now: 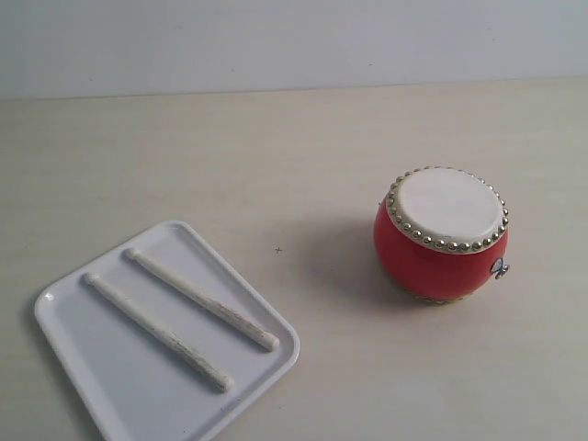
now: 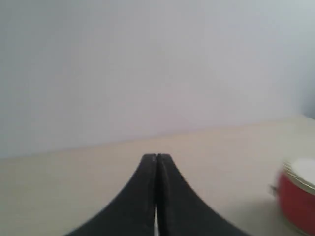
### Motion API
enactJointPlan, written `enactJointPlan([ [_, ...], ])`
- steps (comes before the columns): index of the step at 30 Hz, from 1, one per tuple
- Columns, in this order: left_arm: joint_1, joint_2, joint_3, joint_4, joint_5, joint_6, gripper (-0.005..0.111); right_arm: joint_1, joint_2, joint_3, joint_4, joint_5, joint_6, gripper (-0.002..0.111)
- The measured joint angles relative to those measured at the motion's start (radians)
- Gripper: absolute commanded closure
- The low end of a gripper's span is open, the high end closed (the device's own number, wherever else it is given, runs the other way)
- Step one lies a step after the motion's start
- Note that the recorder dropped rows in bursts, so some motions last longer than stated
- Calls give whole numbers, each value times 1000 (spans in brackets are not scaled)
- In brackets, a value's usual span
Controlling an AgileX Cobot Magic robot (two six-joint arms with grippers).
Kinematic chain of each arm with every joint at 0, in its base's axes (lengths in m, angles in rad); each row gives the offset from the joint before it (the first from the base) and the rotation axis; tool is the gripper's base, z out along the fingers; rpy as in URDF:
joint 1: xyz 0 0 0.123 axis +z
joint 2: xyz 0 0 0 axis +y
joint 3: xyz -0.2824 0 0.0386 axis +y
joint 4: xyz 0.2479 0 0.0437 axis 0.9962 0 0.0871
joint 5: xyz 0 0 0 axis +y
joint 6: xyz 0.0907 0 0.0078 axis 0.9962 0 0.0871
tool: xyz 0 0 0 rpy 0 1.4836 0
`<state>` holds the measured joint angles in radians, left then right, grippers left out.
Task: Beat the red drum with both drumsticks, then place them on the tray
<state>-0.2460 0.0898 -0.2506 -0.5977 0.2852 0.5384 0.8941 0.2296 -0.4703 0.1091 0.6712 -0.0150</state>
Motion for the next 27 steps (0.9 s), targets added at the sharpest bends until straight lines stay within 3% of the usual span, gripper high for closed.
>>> enactJointPlan([
  [3, 144, -58, 160, -4, -227, 18, 107, 0, 0, 0, 0, 0, 1, 108],
  [6, 213, -83, 245, 24, -216, 41, 107, 0, 0, 0, 0, -2, 1, 108],
  [12, 223, -83, 248, 90, -83, 58, 107, 0, 0, 0, 6, -2, 2, 108],
  [20, 223, -83, 248, 60, -56, 53, 107, 0, 0, 0, 10, -2, 2, 108],
  [23, 223, -83, 248, 134, -79, -99, 107, 0, 0, 0, 12, -2, 3, 108],
  [27, 223, -83, 248, 482, -114, -501, 107, 0, 0, 0, 12, -2, 3, 108],
])
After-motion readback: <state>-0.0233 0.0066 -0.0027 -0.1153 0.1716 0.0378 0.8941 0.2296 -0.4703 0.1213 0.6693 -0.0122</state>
